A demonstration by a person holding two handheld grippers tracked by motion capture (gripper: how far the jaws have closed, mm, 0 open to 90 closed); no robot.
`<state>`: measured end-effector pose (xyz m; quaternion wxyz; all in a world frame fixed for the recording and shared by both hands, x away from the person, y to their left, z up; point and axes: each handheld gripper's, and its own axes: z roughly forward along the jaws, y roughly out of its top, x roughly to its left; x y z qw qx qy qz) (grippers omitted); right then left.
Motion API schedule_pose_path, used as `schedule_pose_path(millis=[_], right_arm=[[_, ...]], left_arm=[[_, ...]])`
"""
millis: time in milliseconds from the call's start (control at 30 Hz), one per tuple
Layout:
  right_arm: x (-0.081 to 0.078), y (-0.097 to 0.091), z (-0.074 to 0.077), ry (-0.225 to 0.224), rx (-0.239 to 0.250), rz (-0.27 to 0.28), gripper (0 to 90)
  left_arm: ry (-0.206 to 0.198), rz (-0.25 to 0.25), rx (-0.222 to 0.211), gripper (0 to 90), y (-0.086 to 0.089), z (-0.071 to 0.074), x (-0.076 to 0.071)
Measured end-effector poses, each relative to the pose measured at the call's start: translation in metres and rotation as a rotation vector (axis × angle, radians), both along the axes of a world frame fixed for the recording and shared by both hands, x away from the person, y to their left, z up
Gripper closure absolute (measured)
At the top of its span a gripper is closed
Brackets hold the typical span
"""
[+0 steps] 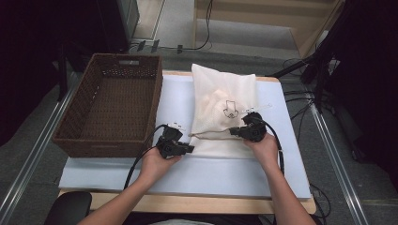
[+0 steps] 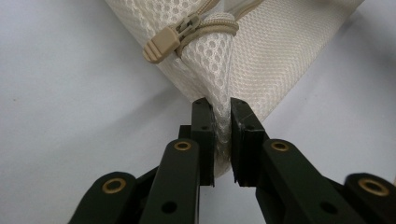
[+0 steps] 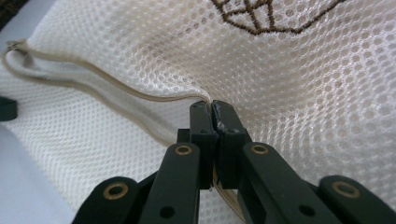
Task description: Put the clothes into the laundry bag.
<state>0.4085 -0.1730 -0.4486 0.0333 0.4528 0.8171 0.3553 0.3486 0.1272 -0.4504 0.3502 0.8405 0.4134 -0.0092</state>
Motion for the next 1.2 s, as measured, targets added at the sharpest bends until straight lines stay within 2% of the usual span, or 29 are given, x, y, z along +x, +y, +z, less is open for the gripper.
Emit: schedule_pose_path(millis=[200, 433, 633, 800, 867, 900, 1033, 1200], right_arm=[[-0.011, -0.003, 0.007, -0.004, 0.011, 0.01, 87.7], [-0.023, -0.006, 0.014, -0.053, 0.011, 0.026, 84.9], [-0.028, -0.002, 0.016, -0.046, -0.013, 0.027, 83.5], [-0.036, 0.001, 0.02, -0.06, -0.034, 0.037, 79.3], [-0.039, 0.0, 0.02, -0.032, -0.021, 0.041, 78.6], [-0.041, -0.001, 0.019, -0.03, -0.035, 0.045, 78.3], [-0.041, -0.004, 0.023, -0.041, -0.01, 0.053, 71.4], [-0.04, -0.007, 0.026, -0.074, -0.001, 0.066, 61.2]], left_arm=[[-0.005, -0.004, 0.013, 82.1, -0.001, -0.001, 0.0], [-0.009, -0.005, 0.008, 81.8, 0.001, 0.0, -0.001], [-0.017, -0.005, 0.008, 81.7, 0.003, 0.001, 0.0], [-0.019, -0.007, -0.014, 80.6, 0.003, 0.001, -0.001], [-0.02, -0.009, -0.016, 79.4, 0.003, 0.002, -0.001], [-0.02, -0.014, -0.017, 79.3, 0.003, 0.002, -0.001], [-0.021, -0.026, -0.012, 74.3, 0.002, 0.004, -0.001], [-0.036, -0.039, -0.055, 59.3, 0.0, 0.012, -0.004]])
